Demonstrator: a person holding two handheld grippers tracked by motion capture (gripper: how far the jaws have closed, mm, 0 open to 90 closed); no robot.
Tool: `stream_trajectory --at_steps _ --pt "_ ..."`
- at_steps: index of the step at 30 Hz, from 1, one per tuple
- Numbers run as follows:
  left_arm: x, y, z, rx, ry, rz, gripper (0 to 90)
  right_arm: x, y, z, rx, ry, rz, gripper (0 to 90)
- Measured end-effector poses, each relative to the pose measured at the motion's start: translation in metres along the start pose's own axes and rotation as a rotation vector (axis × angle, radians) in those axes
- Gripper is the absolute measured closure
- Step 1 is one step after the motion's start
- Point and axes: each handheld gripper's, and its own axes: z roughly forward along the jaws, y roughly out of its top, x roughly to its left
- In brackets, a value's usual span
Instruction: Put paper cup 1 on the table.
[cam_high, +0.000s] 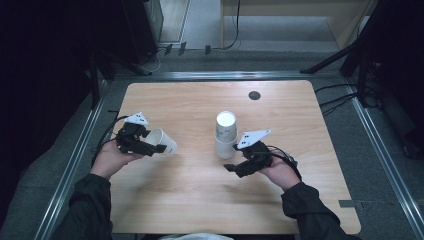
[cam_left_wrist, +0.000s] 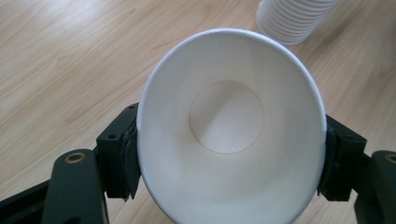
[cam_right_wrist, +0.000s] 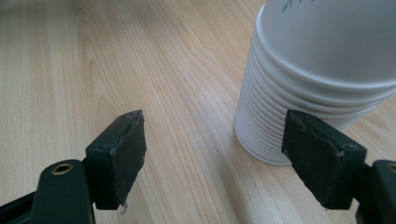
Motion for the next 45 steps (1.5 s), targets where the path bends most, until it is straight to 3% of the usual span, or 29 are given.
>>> stream_trajectory --at_steps 8,13,22,26,35,45 --pt "0.019 -0.011 -0.003 0.058 0.108 -0.040 24.4 0.001 0.000 0.001 0.011 0.004 -0.008 22.0" --pt "0.030 -0.016 -0.005 0.089 0.130 -0.078 24.1 0.001 0.000 0.003 0.016 0.006 -0.016 22.0" --pt "0.038 -0.017 -0.007 0.151 0.194 -0.076 24.0 0.001 -0.001 0.004 0.023 0.008 -0.014 22.0" --pt "0.038 -0.017 -0.006 0.202 0.240 -0.064 23.9 0.001 -0.001 0.005 0.024 0.010 -0.015 22.0" --pt "0.035 -0.017 0.005 0.282 0.261 -0.038 23.1 0.001 -0.001 0.005 0.026 0.009 -0.019 22.0" --pt "0.035 -0.017 0.011 0.287 0.265 -0.040 20.7 0.001 -0.001 0.005 0.027 0.013 -0.022 22.0"
